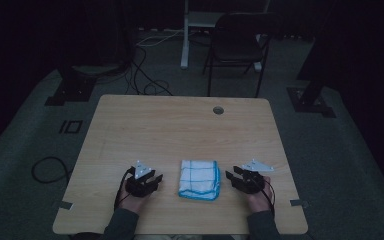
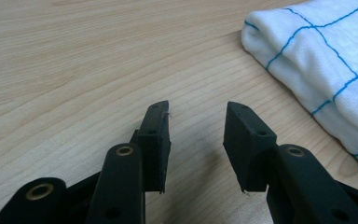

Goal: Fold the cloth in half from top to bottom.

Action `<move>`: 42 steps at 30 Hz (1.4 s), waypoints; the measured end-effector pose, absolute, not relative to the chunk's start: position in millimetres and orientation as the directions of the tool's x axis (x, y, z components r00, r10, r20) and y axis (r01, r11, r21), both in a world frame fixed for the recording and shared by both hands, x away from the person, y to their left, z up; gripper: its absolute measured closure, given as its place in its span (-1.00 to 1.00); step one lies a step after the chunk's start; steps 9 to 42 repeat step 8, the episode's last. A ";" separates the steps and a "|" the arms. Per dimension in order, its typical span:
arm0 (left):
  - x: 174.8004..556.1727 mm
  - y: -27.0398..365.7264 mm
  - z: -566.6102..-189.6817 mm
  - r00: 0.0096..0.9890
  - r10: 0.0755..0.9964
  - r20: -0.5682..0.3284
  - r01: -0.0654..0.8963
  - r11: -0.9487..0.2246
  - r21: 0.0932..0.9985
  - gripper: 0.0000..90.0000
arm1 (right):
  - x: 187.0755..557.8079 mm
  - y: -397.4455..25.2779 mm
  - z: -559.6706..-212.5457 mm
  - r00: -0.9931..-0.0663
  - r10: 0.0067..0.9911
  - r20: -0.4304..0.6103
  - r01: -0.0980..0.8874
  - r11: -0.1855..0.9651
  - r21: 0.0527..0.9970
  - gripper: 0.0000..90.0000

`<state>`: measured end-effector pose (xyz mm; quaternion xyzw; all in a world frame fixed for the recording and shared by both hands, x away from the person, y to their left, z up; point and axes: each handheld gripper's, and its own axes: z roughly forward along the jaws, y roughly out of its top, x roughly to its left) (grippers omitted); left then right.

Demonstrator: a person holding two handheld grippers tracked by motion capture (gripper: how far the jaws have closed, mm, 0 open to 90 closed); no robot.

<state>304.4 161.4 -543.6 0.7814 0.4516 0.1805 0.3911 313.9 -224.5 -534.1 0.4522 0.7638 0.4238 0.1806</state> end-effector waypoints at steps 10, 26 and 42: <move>305.4 161.4 -543.8 0.513 0.856 -0.070 0.575 -0.282 0.768 0.33 | 315.4 -227.3 -535.1 -0.510 0.853 0.110 0.548 0.224 0.806 0.25; 305.4 161.4 -543.8 0.513 0.856 -0.070 0.575 -0.282 0.768 0.33 | 315.4 -227.3 -535.1 -0.510 0.853 0.110 0.548 0.224 0.806 0.25; 305.4 161.4 -543.8 0.513 0.856 -0.070 0.575 -0.282 0.768 0.33 | 315.4 -227.3 -535.1 -0.510 0.853 0.110 0.548 0.224 0.806 0.25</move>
